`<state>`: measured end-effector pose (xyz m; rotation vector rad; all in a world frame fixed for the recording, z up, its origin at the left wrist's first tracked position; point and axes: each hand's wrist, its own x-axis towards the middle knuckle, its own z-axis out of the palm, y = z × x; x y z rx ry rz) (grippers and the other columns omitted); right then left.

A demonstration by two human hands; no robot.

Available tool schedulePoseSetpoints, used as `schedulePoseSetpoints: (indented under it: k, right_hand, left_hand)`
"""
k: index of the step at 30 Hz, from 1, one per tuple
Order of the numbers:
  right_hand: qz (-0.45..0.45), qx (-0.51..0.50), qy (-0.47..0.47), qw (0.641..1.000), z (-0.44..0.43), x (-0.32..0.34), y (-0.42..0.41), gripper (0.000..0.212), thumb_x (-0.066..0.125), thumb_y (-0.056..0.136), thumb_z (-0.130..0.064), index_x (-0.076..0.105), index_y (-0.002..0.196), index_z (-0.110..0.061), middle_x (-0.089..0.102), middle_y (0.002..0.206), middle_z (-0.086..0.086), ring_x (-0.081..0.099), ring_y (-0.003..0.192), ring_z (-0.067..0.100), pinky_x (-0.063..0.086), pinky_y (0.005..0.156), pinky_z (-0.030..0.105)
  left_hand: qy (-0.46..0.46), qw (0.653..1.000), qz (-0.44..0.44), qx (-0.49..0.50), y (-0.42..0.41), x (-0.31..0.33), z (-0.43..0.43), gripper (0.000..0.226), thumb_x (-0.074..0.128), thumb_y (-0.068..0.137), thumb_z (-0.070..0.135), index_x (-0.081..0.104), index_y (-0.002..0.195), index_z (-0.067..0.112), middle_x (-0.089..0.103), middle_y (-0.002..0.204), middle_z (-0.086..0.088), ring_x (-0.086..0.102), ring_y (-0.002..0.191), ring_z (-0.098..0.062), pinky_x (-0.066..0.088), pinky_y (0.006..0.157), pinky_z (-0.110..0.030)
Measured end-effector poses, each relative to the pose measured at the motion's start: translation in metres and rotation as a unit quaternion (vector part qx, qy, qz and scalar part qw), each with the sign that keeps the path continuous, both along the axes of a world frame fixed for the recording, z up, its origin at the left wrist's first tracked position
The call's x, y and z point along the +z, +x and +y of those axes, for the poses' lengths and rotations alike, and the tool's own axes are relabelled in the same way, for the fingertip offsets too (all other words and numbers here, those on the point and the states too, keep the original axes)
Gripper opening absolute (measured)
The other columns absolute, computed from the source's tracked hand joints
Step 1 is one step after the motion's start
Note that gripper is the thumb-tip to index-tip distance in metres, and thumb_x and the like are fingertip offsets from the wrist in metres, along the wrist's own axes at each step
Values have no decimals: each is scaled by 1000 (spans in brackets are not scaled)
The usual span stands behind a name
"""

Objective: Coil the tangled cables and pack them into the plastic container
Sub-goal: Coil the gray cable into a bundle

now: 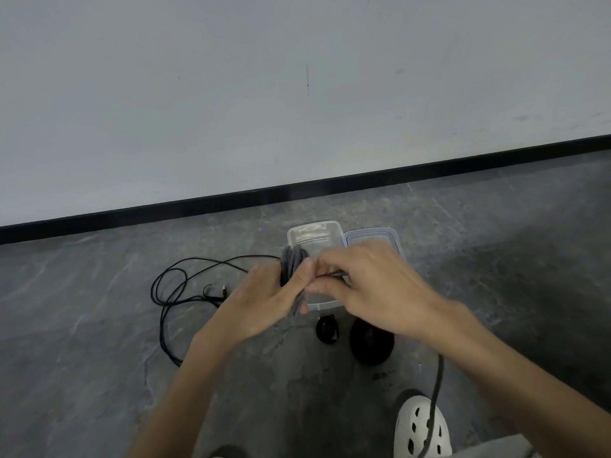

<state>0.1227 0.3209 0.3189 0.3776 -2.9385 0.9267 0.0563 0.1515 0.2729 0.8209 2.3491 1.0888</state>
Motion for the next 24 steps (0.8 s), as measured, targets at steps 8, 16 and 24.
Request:
schedulePoseSetpoints:
  k: [8, 16, 24]
  right_hand:
    - [0, 25, -128, 991, 21, 4, -11, 11, 74, 82, -18, 75, 84, -8, 72, 76, -2, 67, 72, 10, 54, 68, 32]
    - [-42, -38, -252, 966, 31, 0, -18, 7, 74, 79, -9, 74, 85, -11, 73, 77, -4, 69, 72, 8, 56, 75, 24]
    - [-45, -60, -304, 950, 35, -2, -22, 22, 75, 69, -22, 72, 80, -4, 72, 70, 7, 67, 61, 20, 56, 61, 24]
  left_hand:
    - [69, 980, -165, -85, 10, 17, 4, 46, 46, 89, 58, 61, 55, 31, 66, 60, 6, 61, 60, 0, 43, 63, -7]
    - [144, 965, -201, -89, 11, 23, 2, 41, 45, 98, 42, 54, 74, 10, 59, 58, 2, 57, 63, -12, 49, 70, -22]
    - [182, 953, -220, -100, 12, 22, 0, 55, 45, 95, 45, 50, 74, -5, 55, 54, 5, 53, 62, -12, 46, 75, -24]
